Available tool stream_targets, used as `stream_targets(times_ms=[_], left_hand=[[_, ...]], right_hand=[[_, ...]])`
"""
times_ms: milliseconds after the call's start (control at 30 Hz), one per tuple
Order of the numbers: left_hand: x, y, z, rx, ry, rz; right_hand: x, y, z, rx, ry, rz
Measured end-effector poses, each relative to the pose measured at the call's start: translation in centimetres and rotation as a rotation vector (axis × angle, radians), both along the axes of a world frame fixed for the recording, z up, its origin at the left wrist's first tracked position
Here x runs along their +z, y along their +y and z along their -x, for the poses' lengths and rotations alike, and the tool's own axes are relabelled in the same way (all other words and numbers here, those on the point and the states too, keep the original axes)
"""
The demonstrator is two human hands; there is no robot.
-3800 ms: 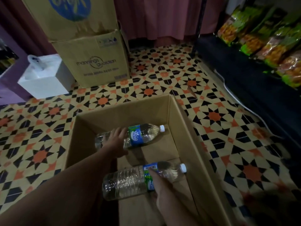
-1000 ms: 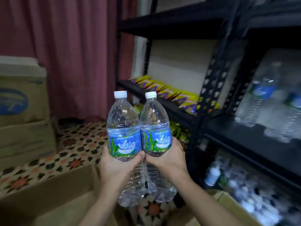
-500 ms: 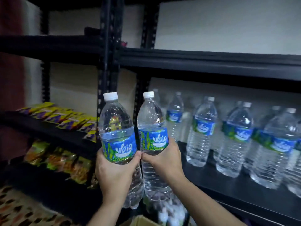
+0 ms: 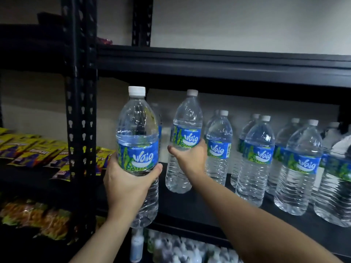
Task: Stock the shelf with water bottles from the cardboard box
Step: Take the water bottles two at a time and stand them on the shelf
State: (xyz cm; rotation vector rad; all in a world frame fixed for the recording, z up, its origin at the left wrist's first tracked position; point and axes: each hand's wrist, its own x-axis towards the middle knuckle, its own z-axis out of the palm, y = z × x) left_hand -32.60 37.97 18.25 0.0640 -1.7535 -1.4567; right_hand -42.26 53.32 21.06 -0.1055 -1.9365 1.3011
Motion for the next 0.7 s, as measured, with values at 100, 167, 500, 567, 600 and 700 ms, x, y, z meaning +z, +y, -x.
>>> stream_targets(times_ms=[100,167,500,567,600,700], left_hand=[[-0.4,-0.9,0.7,-0.023,-0.001,0.012],[-0.7,-1.5,1.3,-0.038,-0.009,0.013],[-2.6,-2.6,1.3,-0.013,-0.023,0.028],[-2.6,-2.6,1.1,-0.017,-0.021,0.022],[-2.5,-2.5,1.1,-0.019,-0.019,0.019],[-2.3,-2.4,1.2,-0.018,-0.008,0.016]], right_hand=[[-0.8,0.1,2.6,-0.021,-0.052,0.025],[-1.4,0.4,3.7,-0.040,-0.099,0.001],[-4.1,-0.6,5.9,-0.066,-0.123,0.031],[-4.1,-1.1,6.0,-0.075,-0.114,0.023],[-4.1,-1.4,6.1,-0.082,-0.110,0.020],[-4.1,-2.0,6.5,-0.094,-0.109,0.027]])
